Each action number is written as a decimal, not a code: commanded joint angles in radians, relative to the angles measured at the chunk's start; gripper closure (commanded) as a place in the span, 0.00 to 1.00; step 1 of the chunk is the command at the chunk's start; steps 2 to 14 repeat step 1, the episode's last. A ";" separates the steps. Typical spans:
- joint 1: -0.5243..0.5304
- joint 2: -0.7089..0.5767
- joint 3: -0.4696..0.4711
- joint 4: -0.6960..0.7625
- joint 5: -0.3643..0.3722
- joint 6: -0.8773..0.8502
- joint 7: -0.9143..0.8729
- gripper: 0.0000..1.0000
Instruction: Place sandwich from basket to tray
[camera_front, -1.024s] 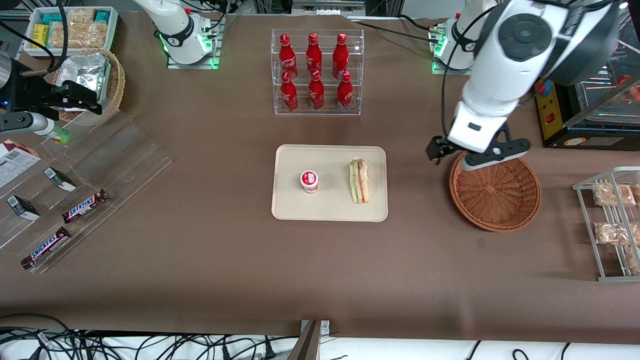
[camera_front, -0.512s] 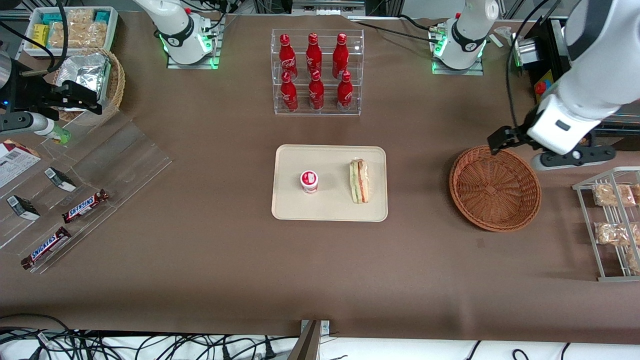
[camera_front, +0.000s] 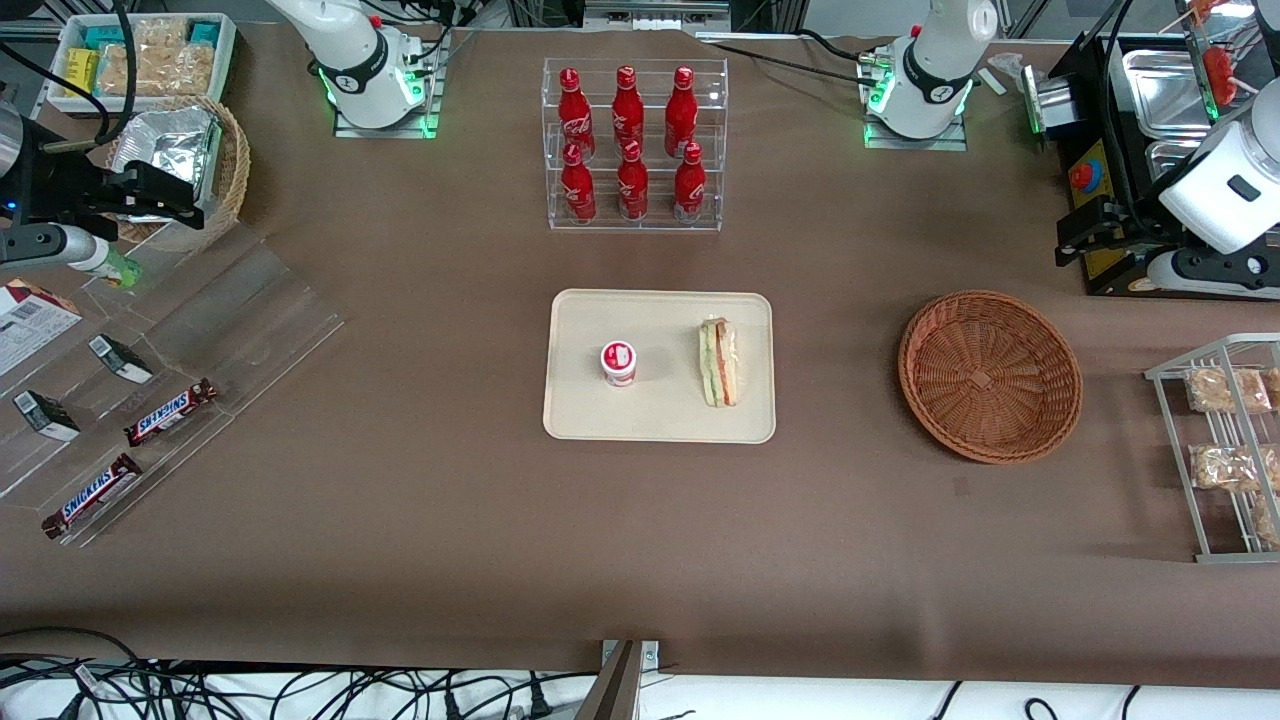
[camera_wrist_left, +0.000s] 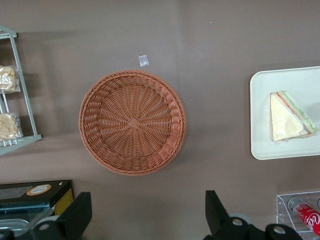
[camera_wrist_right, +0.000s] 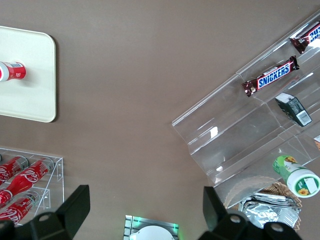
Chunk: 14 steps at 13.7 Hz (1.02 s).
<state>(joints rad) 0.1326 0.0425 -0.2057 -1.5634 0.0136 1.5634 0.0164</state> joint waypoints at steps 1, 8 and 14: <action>-0.018 -0.001 0.014 0.017 -0.009 -0.028 0.030 0.00; -0.018 -0.001 0.014 0.017 -0.009 -0.028 0.030 0.00; -0.018 -0.001 0.014 0.017 -0.009 -0.028 0.030 0.00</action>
